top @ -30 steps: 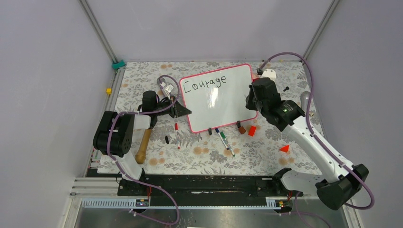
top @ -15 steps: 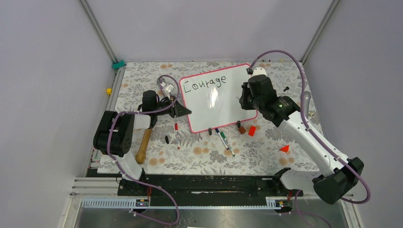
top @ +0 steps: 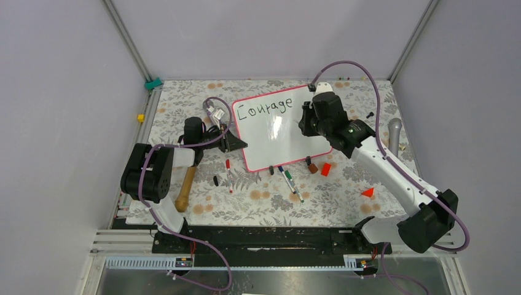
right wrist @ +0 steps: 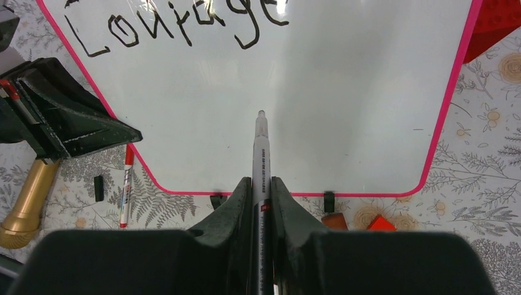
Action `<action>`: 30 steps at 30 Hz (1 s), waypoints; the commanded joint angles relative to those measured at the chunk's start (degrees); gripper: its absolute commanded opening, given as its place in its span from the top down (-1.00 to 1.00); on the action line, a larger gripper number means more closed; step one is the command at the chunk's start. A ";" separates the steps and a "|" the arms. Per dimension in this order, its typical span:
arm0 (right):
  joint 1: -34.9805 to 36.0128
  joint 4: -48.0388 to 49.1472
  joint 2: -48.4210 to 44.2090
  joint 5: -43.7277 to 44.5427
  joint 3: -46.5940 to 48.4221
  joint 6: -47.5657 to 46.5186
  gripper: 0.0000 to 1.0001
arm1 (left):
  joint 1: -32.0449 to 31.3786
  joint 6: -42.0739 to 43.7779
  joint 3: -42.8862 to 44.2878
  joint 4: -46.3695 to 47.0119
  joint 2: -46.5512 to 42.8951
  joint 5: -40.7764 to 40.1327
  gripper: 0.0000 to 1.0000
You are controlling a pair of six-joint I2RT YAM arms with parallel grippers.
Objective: Write a sentence on the whiteboard
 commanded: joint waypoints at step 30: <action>0.57 4.36 -4.27 5.42 1.01 -7.78 1.00 | 1.14 4.22 0.20 -4.35 0.87 -5.75 1.00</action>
